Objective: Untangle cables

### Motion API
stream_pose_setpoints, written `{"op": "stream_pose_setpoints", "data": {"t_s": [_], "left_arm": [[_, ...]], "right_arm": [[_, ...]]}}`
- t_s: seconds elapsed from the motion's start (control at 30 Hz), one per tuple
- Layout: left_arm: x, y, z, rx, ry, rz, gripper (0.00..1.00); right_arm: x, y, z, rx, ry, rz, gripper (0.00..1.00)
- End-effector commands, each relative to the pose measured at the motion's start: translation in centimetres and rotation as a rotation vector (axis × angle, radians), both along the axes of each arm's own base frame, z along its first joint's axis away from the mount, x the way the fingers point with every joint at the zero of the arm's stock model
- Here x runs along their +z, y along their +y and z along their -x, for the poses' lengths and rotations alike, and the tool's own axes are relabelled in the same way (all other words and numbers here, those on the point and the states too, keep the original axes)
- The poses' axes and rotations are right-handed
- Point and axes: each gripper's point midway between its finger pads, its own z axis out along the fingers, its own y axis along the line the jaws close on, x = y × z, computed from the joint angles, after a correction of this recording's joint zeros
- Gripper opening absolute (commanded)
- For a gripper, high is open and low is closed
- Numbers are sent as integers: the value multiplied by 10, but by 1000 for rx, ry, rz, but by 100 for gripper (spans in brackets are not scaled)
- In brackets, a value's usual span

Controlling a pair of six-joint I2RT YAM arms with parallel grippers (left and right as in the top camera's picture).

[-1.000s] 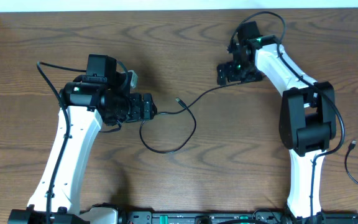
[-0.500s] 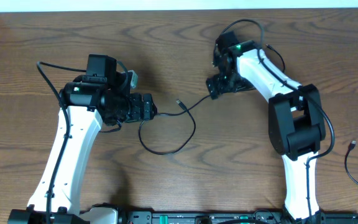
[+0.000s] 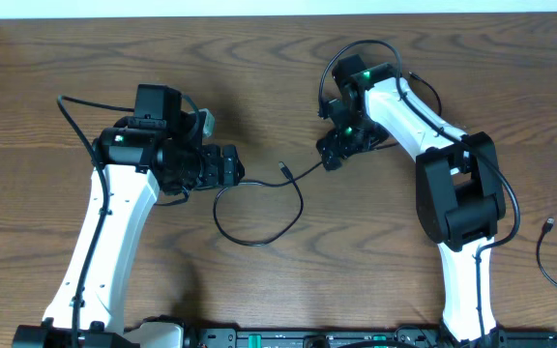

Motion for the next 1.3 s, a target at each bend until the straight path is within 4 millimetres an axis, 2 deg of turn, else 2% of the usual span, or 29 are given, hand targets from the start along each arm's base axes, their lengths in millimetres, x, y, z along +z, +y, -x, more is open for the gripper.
{"op": "stream_pose_setpoints", "data": {"t_s": [0.0, 0.3, 0.6, 0.77, 0.97, 1.13, 1.27], "left_arm": [[3, -2, 0, -18, -14, 10, 93], [4, -2, -4, -18, -32, 11, 93], [2, 9, -10, 9, -49, -35, 93], [5, 23, -21, 74, -76, -30, 93], [5, 55, -25, 199, -62, -10, 93], [4, 74, -22, 261, -43, -8, 93], [4, 78, -22, 273, -43, -8, 93]], "right_arm": [[9, 12, 12, 123, 15, -80, 99], [21, 37, 34, 297, 71, -278, 99], [27, 55, 41, 277, 97, -349, 99], [16, 60, 29, 159, 43, -215, 99], [8, 76, 25, 57, -37, -72, 99], [6, 92, 36, 40, -73, -3, 99], [5, 107, 48, 81, -88, 19, 99]]}}
